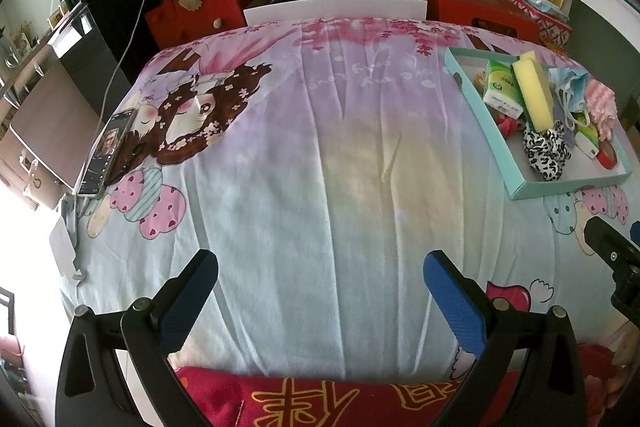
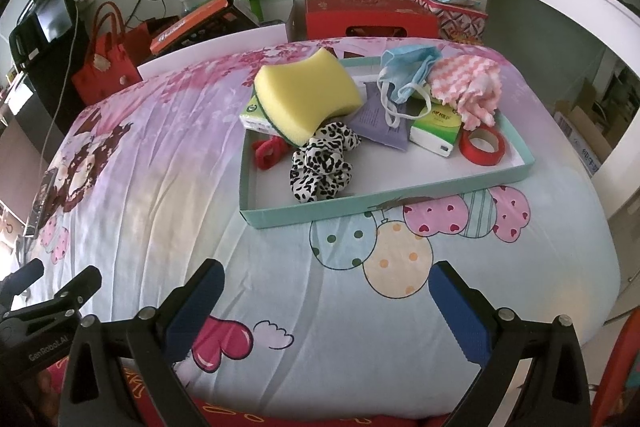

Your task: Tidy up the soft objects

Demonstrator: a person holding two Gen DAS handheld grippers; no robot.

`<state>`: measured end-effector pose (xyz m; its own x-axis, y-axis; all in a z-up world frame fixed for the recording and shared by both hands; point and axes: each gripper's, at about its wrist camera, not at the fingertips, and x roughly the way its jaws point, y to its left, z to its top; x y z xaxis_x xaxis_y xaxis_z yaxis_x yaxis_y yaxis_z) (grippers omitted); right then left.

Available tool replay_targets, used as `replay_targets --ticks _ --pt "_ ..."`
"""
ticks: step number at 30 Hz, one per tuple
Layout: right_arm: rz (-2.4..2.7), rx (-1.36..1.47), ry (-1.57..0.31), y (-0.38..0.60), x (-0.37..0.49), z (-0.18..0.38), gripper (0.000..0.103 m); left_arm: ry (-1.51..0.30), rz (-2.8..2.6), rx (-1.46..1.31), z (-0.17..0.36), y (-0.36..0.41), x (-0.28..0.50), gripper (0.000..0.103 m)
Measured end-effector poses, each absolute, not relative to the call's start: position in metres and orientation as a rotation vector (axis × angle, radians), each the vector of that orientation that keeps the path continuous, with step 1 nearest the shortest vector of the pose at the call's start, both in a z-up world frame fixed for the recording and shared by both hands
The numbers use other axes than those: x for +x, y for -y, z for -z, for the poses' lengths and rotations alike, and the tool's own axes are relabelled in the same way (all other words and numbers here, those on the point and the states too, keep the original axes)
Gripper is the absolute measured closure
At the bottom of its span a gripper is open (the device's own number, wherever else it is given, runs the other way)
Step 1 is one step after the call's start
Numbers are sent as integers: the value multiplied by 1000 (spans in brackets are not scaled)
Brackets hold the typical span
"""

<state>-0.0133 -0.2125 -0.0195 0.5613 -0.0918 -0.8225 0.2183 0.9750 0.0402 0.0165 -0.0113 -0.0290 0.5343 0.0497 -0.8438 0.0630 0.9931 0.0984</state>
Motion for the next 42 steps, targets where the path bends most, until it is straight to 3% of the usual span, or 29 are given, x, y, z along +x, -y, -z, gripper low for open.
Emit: replay_targets --ticks 42 --pt "186 140 -972 214 -11 23 0 -1000 9 139 30 12 16 1"
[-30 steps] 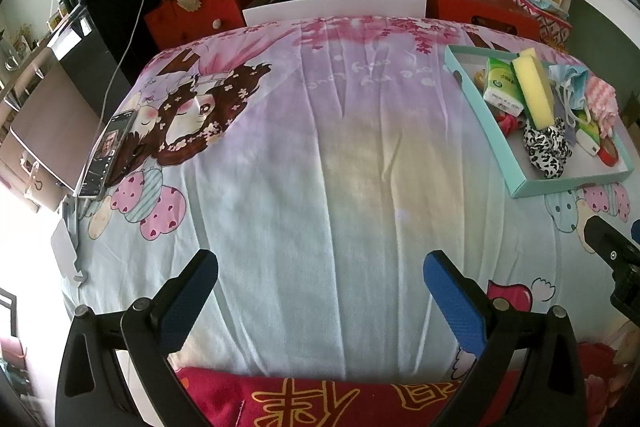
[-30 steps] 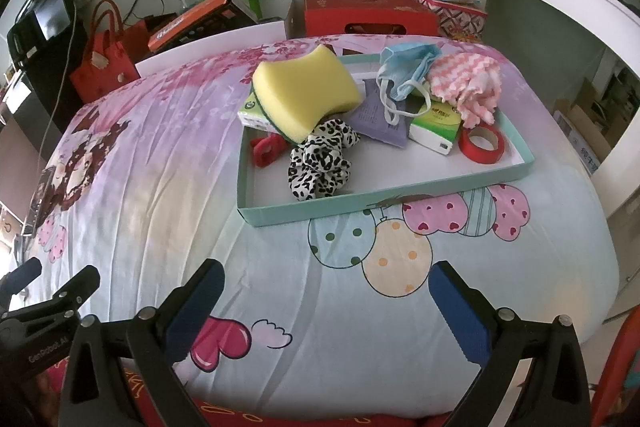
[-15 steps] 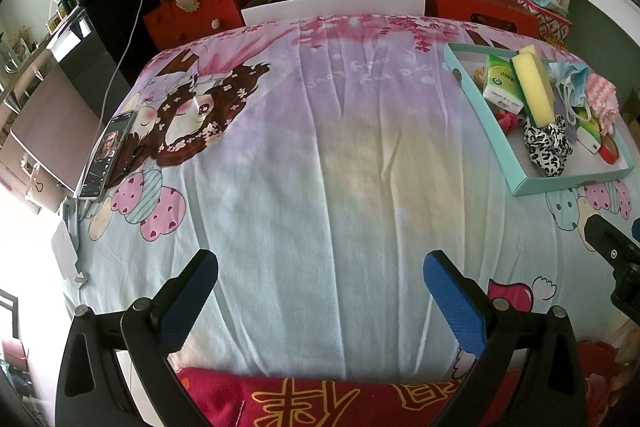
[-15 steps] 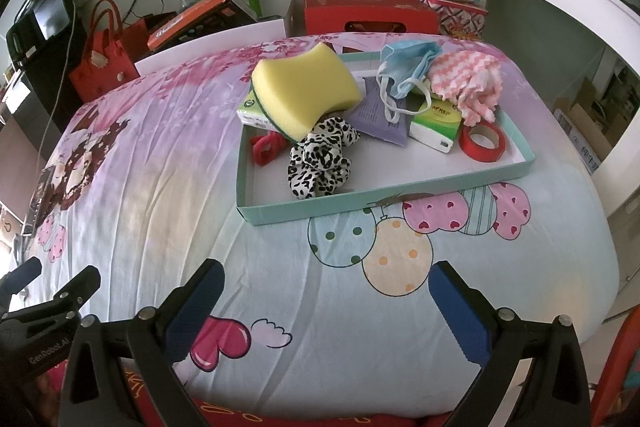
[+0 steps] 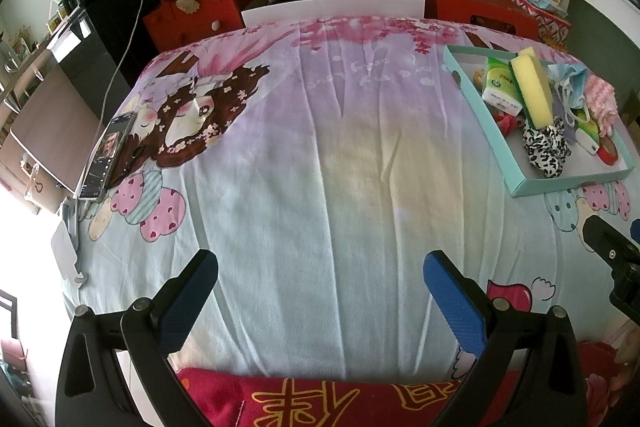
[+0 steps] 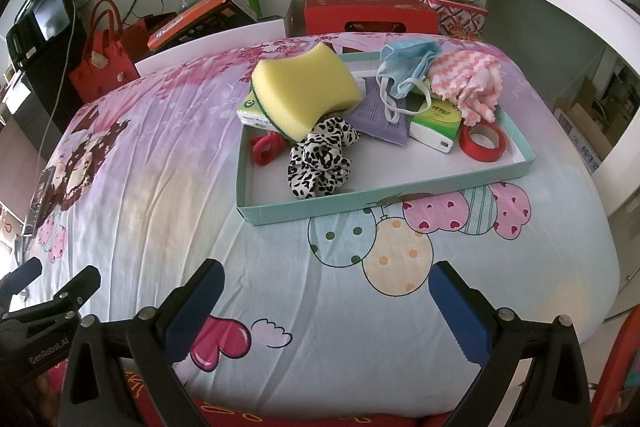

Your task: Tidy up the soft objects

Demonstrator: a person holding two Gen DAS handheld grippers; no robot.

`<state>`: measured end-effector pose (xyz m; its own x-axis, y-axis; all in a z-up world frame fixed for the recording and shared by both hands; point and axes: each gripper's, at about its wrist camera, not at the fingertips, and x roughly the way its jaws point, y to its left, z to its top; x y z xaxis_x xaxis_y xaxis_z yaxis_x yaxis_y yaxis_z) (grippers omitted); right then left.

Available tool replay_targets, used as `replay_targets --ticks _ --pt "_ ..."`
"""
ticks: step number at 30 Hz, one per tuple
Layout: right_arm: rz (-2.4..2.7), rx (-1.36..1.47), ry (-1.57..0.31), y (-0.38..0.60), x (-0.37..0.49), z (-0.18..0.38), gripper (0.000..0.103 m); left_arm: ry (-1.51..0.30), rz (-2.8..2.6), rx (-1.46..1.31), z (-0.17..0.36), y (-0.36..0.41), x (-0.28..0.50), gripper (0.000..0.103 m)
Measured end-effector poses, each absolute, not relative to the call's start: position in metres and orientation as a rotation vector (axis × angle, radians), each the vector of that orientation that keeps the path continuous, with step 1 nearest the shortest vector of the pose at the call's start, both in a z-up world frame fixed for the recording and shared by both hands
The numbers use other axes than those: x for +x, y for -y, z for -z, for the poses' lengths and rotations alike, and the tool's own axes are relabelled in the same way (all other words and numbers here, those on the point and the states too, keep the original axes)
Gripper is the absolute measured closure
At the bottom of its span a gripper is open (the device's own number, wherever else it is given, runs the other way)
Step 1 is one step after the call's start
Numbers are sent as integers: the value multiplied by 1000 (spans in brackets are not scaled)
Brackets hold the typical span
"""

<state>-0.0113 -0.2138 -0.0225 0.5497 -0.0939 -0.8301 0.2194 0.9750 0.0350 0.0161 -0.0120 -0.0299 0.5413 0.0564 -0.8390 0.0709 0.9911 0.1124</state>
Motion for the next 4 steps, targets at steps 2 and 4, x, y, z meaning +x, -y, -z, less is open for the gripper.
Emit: replay_targets --ticks 2,4 --pt "186 141 -972 214 -11 22 0 -999 9 141 30 13 16 1" --pt "186 141 -972 214 -11 22 0 -1003 10 141 30 13 17 1"
